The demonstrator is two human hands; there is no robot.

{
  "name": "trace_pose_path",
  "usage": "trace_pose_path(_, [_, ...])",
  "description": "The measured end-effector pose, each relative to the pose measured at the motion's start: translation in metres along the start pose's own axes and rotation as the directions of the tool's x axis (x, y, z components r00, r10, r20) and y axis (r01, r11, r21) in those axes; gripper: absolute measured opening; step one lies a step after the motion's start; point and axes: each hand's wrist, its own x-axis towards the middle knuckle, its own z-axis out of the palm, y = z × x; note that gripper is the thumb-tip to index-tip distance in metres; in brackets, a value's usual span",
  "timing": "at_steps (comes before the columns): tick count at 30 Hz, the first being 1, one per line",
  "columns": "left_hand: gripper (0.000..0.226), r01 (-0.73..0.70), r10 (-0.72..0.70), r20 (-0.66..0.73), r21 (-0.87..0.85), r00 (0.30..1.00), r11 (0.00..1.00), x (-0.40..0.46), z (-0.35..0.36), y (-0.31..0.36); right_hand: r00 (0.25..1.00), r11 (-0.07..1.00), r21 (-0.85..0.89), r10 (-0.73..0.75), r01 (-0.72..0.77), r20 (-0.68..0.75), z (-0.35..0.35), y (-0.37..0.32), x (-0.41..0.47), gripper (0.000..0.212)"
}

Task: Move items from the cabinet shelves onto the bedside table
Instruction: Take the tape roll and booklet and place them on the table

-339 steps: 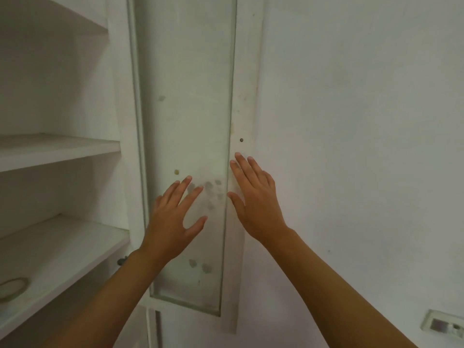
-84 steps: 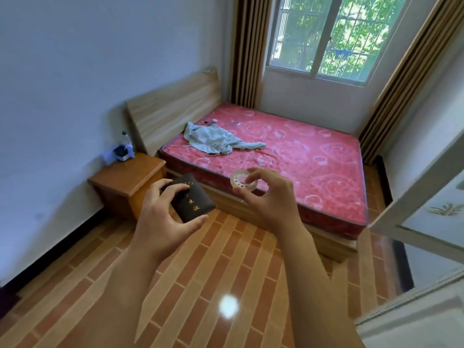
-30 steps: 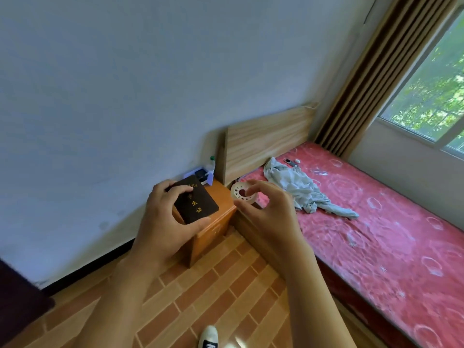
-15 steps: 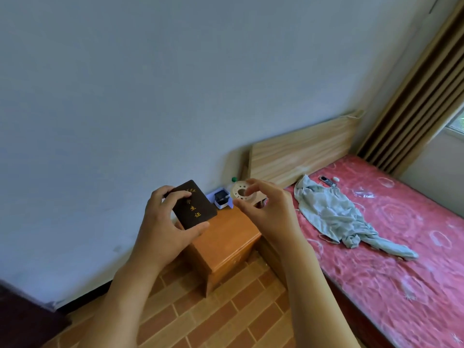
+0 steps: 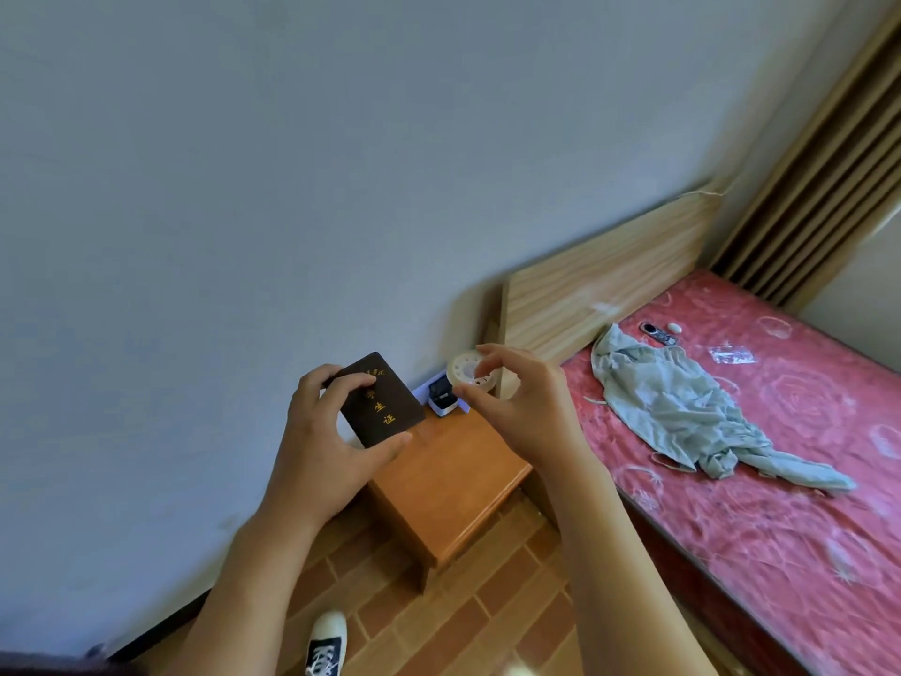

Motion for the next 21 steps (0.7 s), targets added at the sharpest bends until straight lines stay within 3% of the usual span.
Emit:
trace_pose_path(11, [0.08,-0.077,0.092,0.152,-0.1,0.984,0.992,0.139,0.009,-0.089,0.986,0.982,-0.142,0.109,-0.127,-0.125,0.075,-0.003,0.082,0.021])
trace_pose_path(21, [0.082,-0.005,0.046,0.309,-0.13,0.95,0.992,0.164,0.056,-0.134,0.959,0.941,-0.193,0.261,-0.278,-0.111,0.102,0.036,0.101,0.023])
